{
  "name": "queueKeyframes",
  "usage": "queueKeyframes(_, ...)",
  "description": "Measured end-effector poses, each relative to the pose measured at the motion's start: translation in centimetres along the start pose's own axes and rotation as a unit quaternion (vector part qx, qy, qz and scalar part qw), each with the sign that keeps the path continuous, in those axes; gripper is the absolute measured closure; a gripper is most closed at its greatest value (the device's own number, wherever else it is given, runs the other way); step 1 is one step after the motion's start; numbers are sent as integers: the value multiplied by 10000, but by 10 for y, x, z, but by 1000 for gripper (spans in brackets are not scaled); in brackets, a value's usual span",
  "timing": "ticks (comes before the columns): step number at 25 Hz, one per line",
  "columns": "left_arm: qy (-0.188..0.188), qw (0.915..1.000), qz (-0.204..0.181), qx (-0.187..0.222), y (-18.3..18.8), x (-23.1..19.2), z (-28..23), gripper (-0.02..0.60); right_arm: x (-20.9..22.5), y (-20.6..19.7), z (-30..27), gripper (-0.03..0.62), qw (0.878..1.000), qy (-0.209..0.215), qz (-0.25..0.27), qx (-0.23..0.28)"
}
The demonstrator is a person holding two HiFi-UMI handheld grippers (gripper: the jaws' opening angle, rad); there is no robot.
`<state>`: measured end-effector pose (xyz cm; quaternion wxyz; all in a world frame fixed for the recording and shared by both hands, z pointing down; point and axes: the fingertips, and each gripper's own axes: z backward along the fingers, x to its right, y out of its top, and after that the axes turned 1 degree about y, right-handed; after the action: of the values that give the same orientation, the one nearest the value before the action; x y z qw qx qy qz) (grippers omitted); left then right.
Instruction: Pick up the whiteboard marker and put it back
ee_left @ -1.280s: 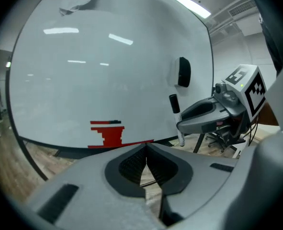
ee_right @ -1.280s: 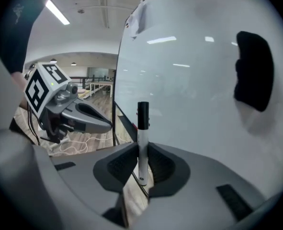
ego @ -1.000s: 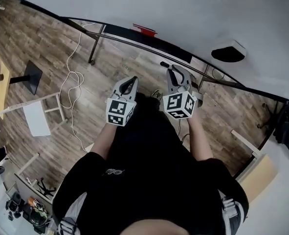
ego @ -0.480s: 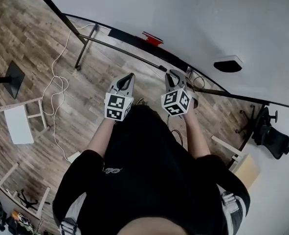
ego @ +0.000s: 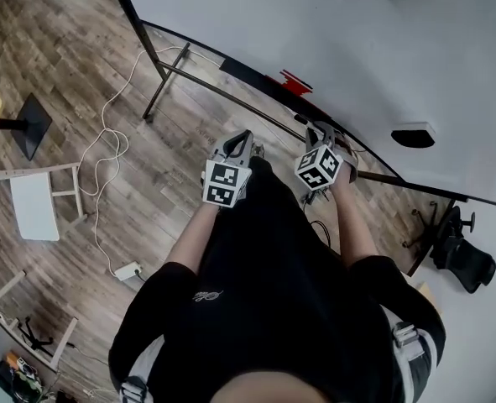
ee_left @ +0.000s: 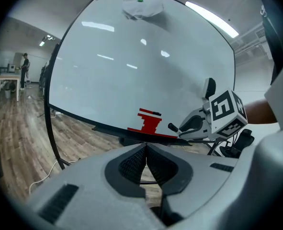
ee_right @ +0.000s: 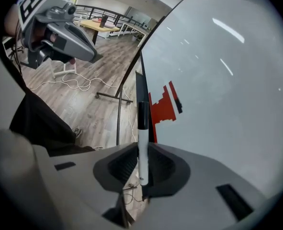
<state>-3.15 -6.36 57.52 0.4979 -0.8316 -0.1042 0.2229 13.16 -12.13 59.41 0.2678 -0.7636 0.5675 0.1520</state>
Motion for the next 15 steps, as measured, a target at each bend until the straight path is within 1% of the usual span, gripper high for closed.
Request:
queueKeyframes(3,57,9999,51,-71,-3,-6,-10,574,1,-5,-20,536,9999,50,-38,-135)
queueKeyframes(7,-80,9997,-119,-190,3,7,-33,574,1,-18,-43,536,9996,146,-80,-240)
queueKeyframes(10,-177,9992,-244,-255,10,16,-52,574,7,-25,-54,536,9995,136,30,-291)
queueKeyframes(15,-215,9979,-374,-489,7,20,-66,574,1,-34,-66,536,9990,205,151,-355)
